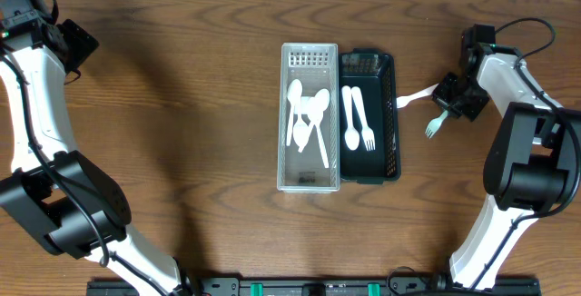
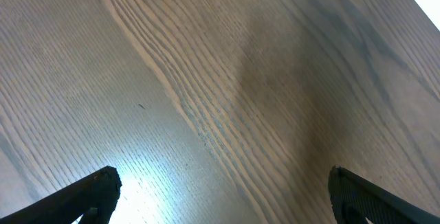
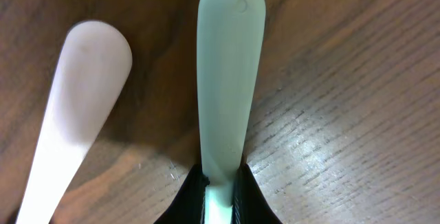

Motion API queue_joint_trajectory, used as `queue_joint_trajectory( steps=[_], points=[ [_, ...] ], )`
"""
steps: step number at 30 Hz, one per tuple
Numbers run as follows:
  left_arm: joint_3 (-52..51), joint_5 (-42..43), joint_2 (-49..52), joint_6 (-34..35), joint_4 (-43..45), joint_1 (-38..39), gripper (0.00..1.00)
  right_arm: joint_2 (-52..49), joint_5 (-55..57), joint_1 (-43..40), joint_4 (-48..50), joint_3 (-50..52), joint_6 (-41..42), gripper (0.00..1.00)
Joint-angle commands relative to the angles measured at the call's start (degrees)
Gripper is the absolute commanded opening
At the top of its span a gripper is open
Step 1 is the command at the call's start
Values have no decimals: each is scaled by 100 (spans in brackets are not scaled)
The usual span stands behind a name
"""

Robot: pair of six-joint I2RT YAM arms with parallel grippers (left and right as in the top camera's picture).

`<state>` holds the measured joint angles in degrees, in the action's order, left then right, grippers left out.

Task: Pack container
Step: 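Return the right gripper and grasp the pale green fork, then place the pale green fork into the dark basket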

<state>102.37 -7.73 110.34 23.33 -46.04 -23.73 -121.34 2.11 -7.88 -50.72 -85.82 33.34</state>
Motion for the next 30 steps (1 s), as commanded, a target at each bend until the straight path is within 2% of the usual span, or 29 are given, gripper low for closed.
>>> queue_joint_trajectory(
  steps=[1,8,11,16,23,24,25,26,30],
  points=[
    [98,-68,-105,-52,4,-4,98,391,-81,114,-170,-313,-358,1],
    [98,-68,-105,-52,4,-4,98,1593,-404,833,33,-898,-1410,1],
    [98,-68,-105,-52,4,-4,98,1853,-409,1300,302,-901,-1491,1],
    [98,-68,-105,-50,4,-4,98,1679,-409,2024,293,-796,-1497,1],
    [98,-68,-105,-52,4,-4,98,1075,-400,2542,-50,-385,-1499,1],
    [98,-68,-105,-52,4,-4,98,1060,-387,2559,-79,-365,-1499,9],
    [98,-68,-105,-52,4,-4,98,1060,-374,2568,-81,-363,-1502,26],
    [98,-68,-105,-52,4,-4,98,1078,-356,2568,-37,-378,-1530,36],
    [98,-68,-105,-52,4,-4,98,1290,-74,2358,264,-619,-1552,59]
  ],
)
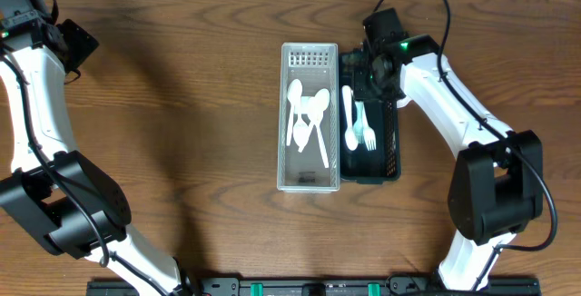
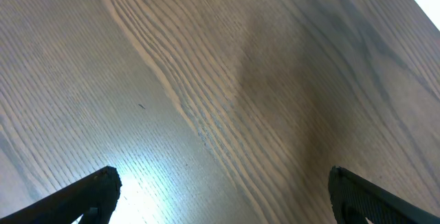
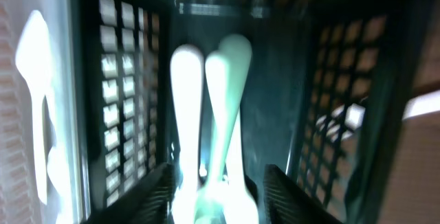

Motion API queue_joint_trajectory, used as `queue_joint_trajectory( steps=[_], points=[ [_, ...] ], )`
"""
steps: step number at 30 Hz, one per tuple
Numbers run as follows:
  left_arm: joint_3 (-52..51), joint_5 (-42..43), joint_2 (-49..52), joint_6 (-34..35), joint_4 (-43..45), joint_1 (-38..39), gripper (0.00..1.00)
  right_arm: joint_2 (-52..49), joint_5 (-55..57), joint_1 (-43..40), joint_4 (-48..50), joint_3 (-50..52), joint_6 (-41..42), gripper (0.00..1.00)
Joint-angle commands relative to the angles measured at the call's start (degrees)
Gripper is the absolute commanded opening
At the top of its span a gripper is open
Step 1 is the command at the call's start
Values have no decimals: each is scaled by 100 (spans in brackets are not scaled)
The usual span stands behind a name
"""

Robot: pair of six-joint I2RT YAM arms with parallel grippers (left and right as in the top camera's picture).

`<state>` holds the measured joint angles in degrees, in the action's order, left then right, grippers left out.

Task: Pack container
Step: 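Place the pale green fork into the dark basket, then move the right gripper to the last white spoon and grasp it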

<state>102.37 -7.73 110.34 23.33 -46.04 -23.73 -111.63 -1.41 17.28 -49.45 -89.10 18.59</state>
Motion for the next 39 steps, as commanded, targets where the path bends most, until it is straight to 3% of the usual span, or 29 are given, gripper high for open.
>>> queue_joint_trajectory(
  steps=[1,6,11,15,22,36,39],
  points=[
    [98,-68,-105,-52,4,-4,98,363,380,-254,214,-348,-28,60],
    [98,-68,-105,-52,4,-4,98,474,938,-1139,350,-411,553,64],
    [98,-68,-105,-52,4,-4,98,254,717,-2181,31,-409,1412,56],
    [98,-68,-105,-52,4,-4,98,-46,295,-2608,-166,-396,1849,55],
    [98,-68,-105,-52,7,-4,98,-719,149,-2468,-210,-396,2636,62],
    [98,-68,-105,-52,4,-4,98,-1530,-267,-2157,85,-396,2940,56],
    [98,-68,-105,-52,4,-4,98,-1537,-188,-2122,72,-396,2940,48]
  ],
)
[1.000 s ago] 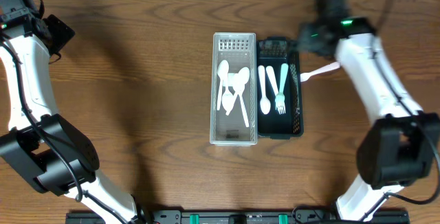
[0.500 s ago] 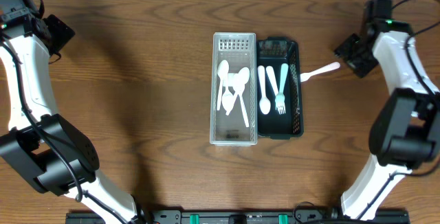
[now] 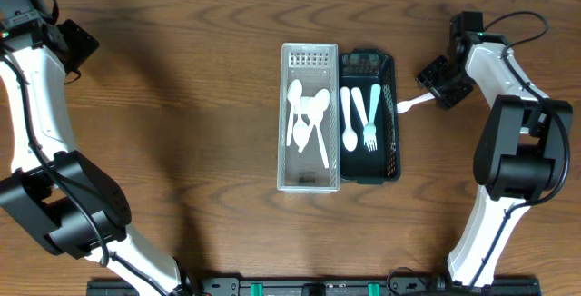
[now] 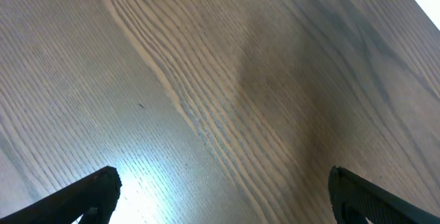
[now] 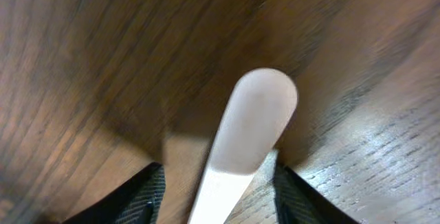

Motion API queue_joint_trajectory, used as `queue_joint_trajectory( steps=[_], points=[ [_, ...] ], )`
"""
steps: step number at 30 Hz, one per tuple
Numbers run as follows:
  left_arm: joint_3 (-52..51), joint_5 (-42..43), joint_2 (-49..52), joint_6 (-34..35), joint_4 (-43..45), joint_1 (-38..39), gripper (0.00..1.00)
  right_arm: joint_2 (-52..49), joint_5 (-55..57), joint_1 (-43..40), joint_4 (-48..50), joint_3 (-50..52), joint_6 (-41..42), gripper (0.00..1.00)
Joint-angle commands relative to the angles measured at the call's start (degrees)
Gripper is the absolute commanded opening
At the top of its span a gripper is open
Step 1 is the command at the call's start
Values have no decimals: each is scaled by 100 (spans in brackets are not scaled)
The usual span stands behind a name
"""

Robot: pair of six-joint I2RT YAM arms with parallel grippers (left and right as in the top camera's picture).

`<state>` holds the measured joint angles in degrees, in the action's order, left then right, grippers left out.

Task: Pack container
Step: 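Move the right gripper to the last white spoon and grasp it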

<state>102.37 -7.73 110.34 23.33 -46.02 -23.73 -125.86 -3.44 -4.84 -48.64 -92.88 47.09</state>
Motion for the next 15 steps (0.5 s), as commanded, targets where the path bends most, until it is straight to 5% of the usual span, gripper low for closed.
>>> queue_joint_trajectory(
  steps=[1,7,15],
  points=[
    [98,-68,-105,-52,2,-4,98,-118,70,96,-35,-15,87,40],
    [98,-68,-105,-52,2,-4,98,-146,503,76,-492,-15,87,16],
    [98,-68,-105,-52,2,-4,98,-76,859,-50,-625,-55,-282,1]
  ],
)
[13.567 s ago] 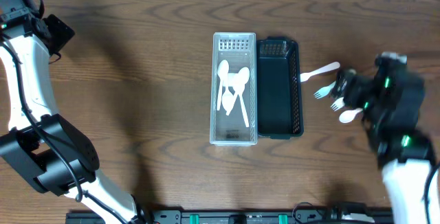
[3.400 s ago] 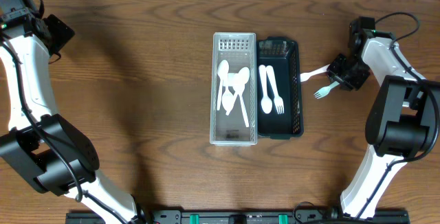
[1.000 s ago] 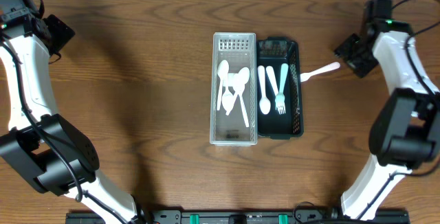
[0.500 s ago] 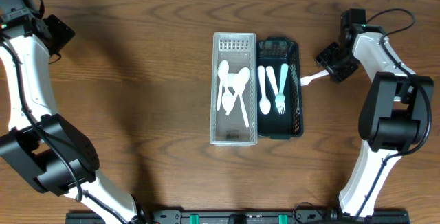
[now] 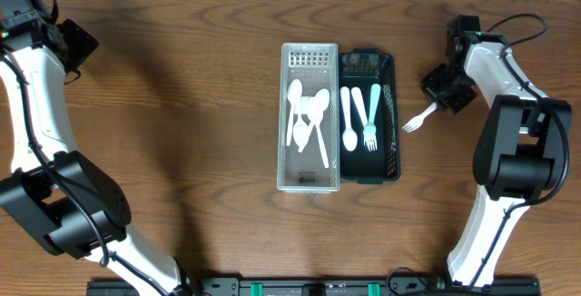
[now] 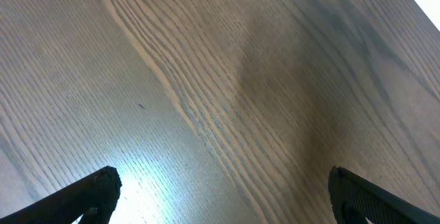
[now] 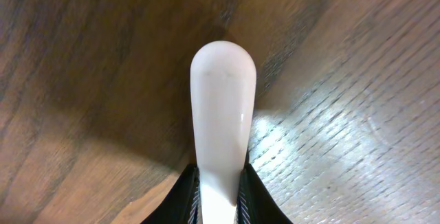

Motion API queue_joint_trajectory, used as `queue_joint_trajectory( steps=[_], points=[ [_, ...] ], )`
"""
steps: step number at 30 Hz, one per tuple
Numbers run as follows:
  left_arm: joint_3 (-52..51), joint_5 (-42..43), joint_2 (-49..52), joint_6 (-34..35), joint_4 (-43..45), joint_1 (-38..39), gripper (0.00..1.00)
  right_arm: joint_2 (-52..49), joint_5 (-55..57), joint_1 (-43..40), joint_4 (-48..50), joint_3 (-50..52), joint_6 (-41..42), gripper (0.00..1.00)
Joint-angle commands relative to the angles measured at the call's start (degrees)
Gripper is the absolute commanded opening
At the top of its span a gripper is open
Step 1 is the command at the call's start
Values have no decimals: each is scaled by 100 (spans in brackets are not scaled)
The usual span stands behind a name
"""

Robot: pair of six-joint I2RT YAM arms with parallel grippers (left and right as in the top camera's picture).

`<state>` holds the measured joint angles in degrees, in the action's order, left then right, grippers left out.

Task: Pack container
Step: 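Move the right gripper to the last white spoon and grasp it, then carry the white spoon into the dark basket and release it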

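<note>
A white plastic fork [image 5: 416,120] sticks out down-left of my right gripper [image 5: 441,99], right of the black basket [image 5: 392,119]. In the right wrist view the fork's handle [image 7: 221,107] is pinched between the shut fingers of the right gripper [image 7: 220,195], just over the wood. The basket holds a teal fork [image 5: 373,105], a white spoon [image 5: 348,114] and a white fork. A clear container [image 5: 284,119] beside it holds white spoons [image 5: 307,114]. My left gripper [image 5: 76,45] [image 6: 220,186] is open at the far left corner, nothing between its fingers.
Dark wooden table [image 5: 182,151] all around. The two containers stand side by side at the middle. The table's far edge runs close behind both arms. Cables loop at the right arm's wrist [image 5: 522,24].
My right gripper was open around the white fork's handle on the table; now it is shut on it, and the fork's tines have swung away from the basket. The left arm has not moved.
My right gripper was shut on a teal fork on the table, next to the white one. Then it was over the black basket with the teal fork. Later the teal fork lay in the basket and the gripper was open at the white fork, which it now grips.
</note>
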<state>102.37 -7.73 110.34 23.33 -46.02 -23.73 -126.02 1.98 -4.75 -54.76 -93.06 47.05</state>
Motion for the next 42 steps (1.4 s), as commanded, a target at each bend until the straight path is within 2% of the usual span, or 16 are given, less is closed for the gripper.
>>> queue_joint_trajectory(
  steps=[1,6,10,13,16,19,22,25,29,31,32,34,37,42],
  points=[
    [98,-68,-105,-52,2,-4,98,-13,315,-57,-13,-63,-407,1],
    [98,-68,-105,-52,2,-4,98,529,282,96,90,-205,-1169,2],
    [98,-68,-105,-52,2,-4,98,1248,28,479,619,-221,-1958,2],
    [98,-68,-105,-52,2,-4,98,1738,-11,855,1080,-221,-2337,4],
    [98,-68,-105,-52,4,-4,98,2011,-11,1187,1403,-221,-2555,11],
    [98,-68,-105,-52,2,-4,98,2022,-11,1471,1349,-212,-2612,11],
    [98,-68,-105,-52,2,-4,98,1878,-57,1687,1082,-109,-2610,6],
    [98,-68,-105,-52,2,-4,98,1687,-96,1895,807,26,-2614,5],
    [98,-68,-105,-52,2,-4,98,1506,-92,2170,586,50,-2726,9],
    [98,-68,-105,-52,2,-4,98,1502,-85,2262,688,50,-2804,16],
    [98,-68,-105,-52,2,-4,98,1506,-90,2297,813,48,-2907,23],
    [98,-68,-105,-52,2,-4,98,1528,-87,2319,1043,22,-3045,43],
    [98,-68,-105,-52,4,-4,98,1598,-92,2236,1196,-31,-3040,62],
    [98,-68,-105,-52,2,-4,98,1722,-87,1878,1228,-85,-3045,73]
  ],
)
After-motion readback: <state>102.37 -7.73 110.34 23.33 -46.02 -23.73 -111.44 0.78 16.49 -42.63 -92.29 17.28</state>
